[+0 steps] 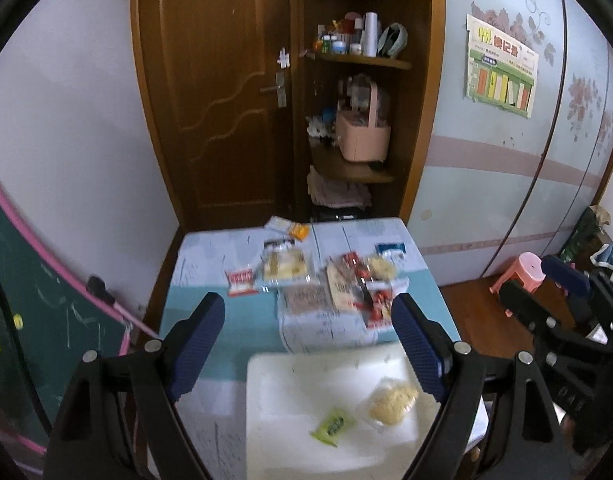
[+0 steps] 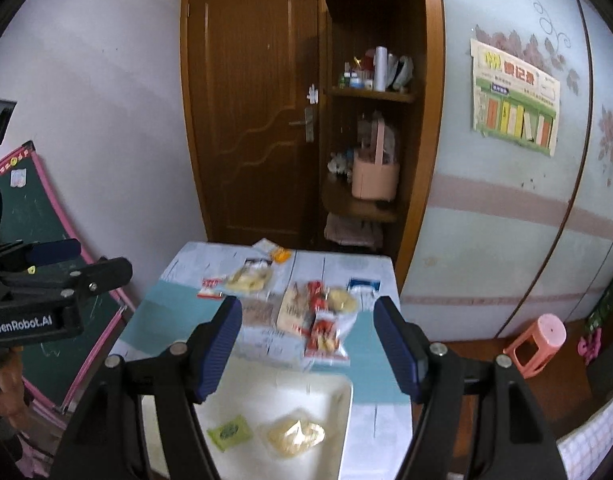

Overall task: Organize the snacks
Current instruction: 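Move both tools back over the snacks on the table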

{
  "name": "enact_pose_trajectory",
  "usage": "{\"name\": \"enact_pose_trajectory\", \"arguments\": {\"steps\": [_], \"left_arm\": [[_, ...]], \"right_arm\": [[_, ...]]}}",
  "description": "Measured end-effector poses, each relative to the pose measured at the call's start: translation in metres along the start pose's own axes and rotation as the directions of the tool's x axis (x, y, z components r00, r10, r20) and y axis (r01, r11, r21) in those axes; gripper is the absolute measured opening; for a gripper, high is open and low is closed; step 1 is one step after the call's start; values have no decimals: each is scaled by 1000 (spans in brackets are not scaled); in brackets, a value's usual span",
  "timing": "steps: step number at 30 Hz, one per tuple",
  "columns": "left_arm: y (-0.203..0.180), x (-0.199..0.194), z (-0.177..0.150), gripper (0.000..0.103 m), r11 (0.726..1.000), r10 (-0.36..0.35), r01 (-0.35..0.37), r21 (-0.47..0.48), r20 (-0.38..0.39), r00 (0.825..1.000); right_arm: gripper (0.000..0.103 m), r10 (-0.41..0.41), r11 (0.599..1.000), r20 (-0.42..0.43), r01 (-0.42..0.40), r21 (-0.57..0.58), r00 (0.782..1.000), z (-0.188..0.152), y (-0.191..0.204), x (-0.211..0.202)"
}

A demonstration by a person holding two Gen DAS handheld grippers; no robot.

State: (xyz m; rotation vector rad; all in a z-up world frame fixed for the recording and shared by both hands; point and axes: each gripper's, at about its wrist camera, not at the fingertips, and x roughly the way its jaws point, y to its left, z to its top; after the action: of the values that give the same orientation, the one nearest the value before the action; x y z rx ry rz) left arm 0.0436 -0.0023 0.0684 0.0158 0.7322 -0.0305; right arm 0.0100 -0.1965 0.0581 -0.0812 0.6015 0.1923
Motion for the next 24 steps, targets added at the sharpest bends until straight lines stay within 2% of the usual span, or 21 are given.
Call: {"name": "enact_pose_trajectory", "arguments": {"steps": [6,12,18,24], "left_arm": [[14,32,42,85,998,36,-36,47,11,999],[26,90,74,85,997,36,-34,68,-33,999],[34,170,92,85,998,19,-10,68,-139,990],[45,253,89,85,999,-8,19,35,-270,963]], "right_arm": [[69,-11,1000,14,12,-16,1000,39,-11,33],[69,-38,999,-42,37,-25,998,58,-20,87],[69,-8,1000,-157,10,12,988,61,-41,146],[69,21,998,-278,-4,64,960,61,-70,203]]}}
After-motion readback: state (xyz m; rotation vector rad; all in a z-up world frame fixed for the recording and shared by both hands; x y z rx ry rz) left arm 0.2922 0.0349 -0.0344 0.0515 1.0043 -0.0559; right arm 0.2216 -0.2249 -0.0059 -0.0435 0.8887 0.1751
